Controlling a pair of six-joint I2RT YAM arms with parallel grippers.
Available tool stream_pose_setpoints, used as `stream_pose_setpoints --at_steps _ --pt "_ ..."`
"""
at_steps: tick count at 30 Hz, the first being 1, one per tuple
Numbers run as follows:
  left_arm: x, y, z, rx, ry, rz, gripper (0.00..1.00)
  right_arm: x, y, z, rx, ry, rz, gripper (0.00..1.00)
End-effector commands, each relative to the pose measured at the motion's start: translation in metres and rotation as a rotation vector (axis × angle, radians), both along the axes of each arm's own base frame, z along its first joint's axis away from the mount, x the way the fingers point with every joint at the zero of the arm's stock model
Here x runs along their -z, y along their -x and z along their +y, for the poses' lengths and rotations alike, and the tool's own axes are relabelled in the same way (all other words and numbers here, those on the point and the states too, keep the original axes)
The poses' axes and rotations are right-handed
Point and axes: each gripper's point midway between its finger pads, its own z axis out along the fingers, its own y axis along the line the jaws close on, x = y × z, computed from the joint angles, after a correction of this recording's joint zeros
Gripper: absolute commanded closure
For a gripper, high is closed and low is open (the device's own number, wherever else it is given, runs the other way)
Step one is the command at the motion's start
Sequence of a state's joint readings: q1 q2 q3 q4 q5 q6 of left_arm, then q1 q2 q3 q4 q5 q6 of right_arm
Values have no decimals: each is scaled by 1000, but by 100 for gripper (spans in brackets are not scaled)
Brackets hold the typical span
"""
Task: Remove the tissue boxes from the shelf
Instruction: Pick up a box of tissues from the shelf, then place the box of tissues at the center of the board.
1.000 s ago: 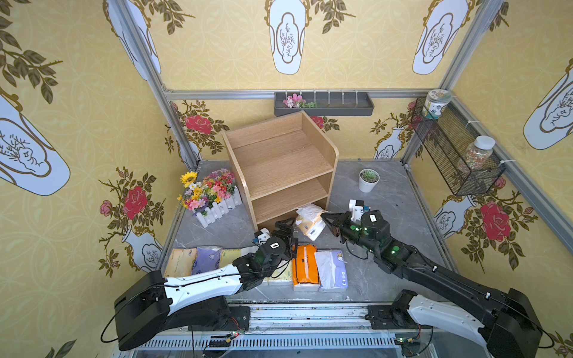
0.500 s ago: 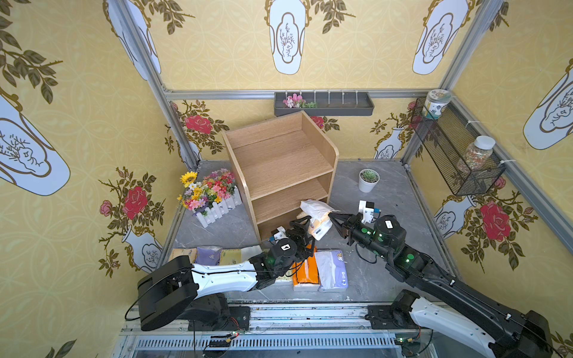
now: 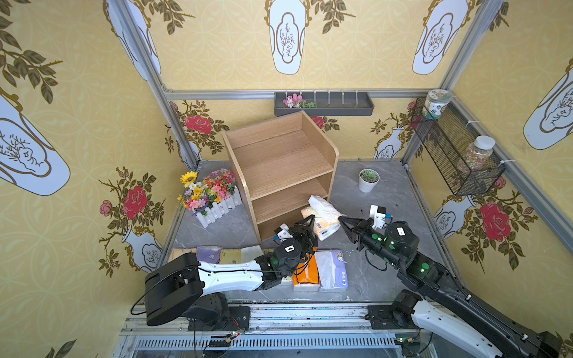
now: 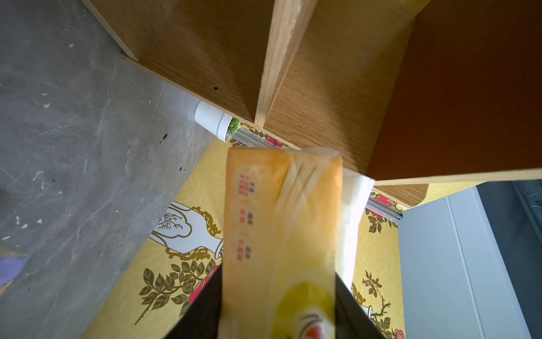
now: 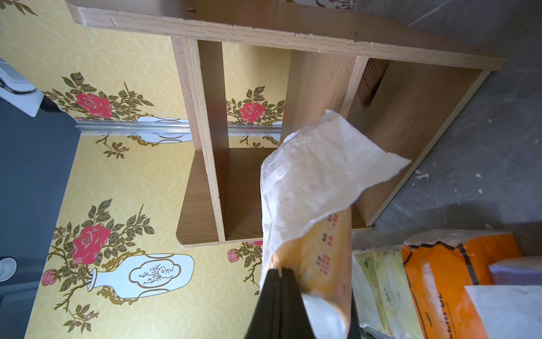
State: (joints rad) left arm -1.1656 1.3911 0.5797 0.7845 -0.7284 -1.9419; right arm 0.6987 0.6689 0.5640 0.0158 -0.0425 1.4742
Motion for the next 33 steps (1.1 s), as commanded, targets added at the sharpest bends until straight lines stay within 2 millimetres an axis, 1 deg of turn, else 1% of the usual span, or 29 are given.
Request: stream_pose_setpoints --at_steps 1,3,6,7,10,12,14,16,20,23,25,28,31,33 --pt "-8 -4 3 -33 25 -19 61 6 -1 -6 26 41 -4 100" --pt "-8 -4 0 -29 19 -19 65 7 -1 -6 25 61 -4 100" --pt "-8 -5 -5 -17 12 -18 66 7 0 -5 13 96 -7 100" --pt "-7 -5 -6 -14 11 -17 67 8 0 -6 13 111 -7 93" --pt "-7 -5 -10 -5 -2 -22 67 8 2 -14 34 198 -14 62" --pt "-7 -5 -13 4 -28 -26 69 9 4 -27 72 291 -5 39" --pt "-6 -4 -16 17 -61 -31 70 12 6 -41 115 381 15 22" --pt "-4 -2 -21 34 -106 -37 70 13 7 -57 156 466 26 12" --pt "8 11 -41 119 -248 -44 70 -10 9 -79 212 582 -41 11" --pt "24 25 -62 209 -362 -34 70 -30 10 -88 219 654 -102 11" --pt "36 37 -79 290 -435 -21 71 -42 11 -90 208 697 -142 11" --pt "52 55 -115 442 -523 -4 71 -58 14 -96 215 724 -183 12" --pt "69 75 -148 565 -568 -3 71 -69 19 -105 242 723 -221 12" --pt "79 87 -165 631 -572 4 71 -73 22 -112 263 722 -234 12"
